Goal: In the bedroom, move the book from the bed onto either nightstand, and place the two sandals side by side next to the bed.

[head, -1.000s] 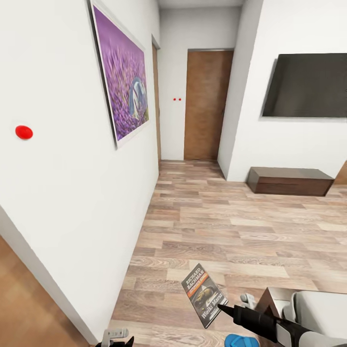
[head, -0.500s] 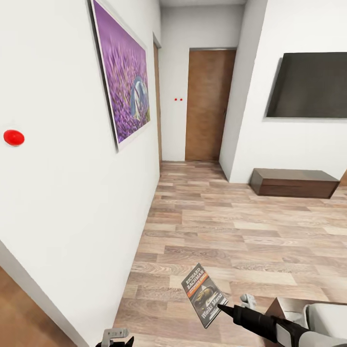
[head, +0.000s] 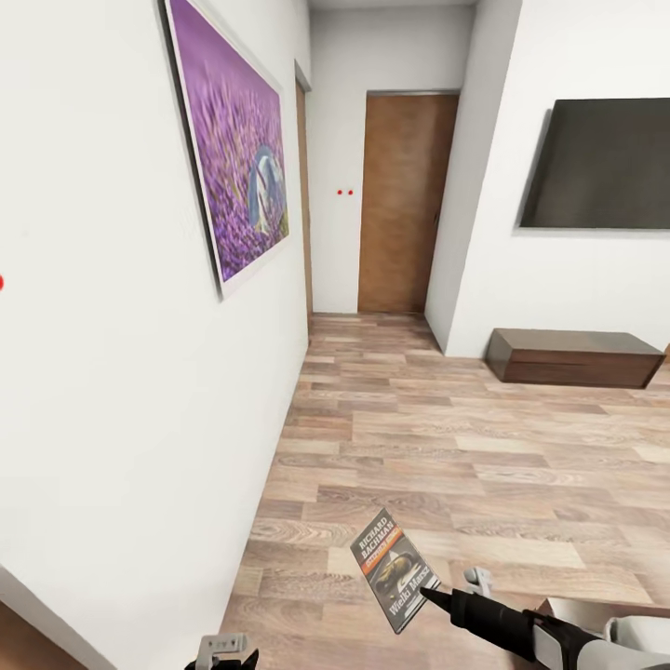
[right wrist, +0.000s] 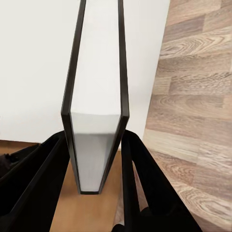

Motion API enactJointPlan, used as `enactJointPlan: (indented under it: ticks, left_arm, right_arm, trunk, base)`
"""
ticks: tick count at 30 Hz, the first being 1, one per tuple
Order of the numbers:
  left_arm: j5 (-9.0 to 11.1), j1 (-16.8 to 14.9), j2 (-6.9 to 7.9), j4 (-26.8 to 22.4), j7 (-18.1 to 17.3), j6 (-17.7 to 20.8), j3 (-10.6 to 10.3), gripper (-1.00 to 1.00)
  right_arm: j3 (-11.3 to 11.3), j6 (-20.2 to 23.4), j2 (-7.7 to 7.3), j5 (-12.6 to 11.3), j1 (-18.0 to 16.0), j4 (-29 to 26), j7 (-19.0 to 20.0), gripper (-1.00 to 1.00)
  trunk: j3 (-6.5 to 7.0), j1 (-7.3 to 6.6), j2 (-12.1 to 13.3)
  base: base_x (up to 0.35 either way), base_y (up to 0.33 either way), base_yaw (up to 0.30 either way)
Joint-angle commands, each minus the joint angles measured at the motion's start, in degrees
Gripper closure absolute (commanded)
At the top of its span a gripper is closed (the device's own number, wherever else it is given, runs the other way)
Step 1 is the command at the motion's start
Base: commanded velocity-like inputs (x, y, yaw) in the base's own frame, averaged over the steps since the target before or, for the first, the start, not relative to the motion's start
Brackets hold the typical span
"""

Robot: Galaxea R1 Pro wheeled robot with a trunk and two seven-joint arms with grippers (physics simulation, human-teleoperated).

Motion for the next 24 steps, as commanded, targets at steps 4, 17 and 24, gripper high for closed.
enactJointPlan:
  ticks: [4, 17, 24]
  left_arm:
    - [-0.33, -0.05, 0.01, 0.08, -0.29, -0.16, 0.45, -1.00]
    - [-0.32, -0.03, 0.01, 0.02, -0.27, -0.16, 0.51, -1.00]
    - [-0.29, -0.04, 0.02, 0.03, -0.26, -0.16, 0.51, -1.00]
  right_arm:
    - [0.42, 0.13, 0.02, -0.62, -0.10, 0.22, 0.47, 1.00]
    - [0.43, 0.13, 0.03, -0.62, -0.10, 0.20, 0.34, 1.00]
    - [0.42, 0.13, 0.03, -0.62, -0.10, 0.16, 0.34, 1.00]
  trunk:
    - [-0.10, 0.04, -0.09]
    - [-0.10, 0.04, -0.09]
    - [-0.10, 0.04, -0.09]
  base:
    - [0.033, 0.013, 0.000]
    - [0.099, 0.023, 0.000]
    - [0.037, 0.008, 0.000]
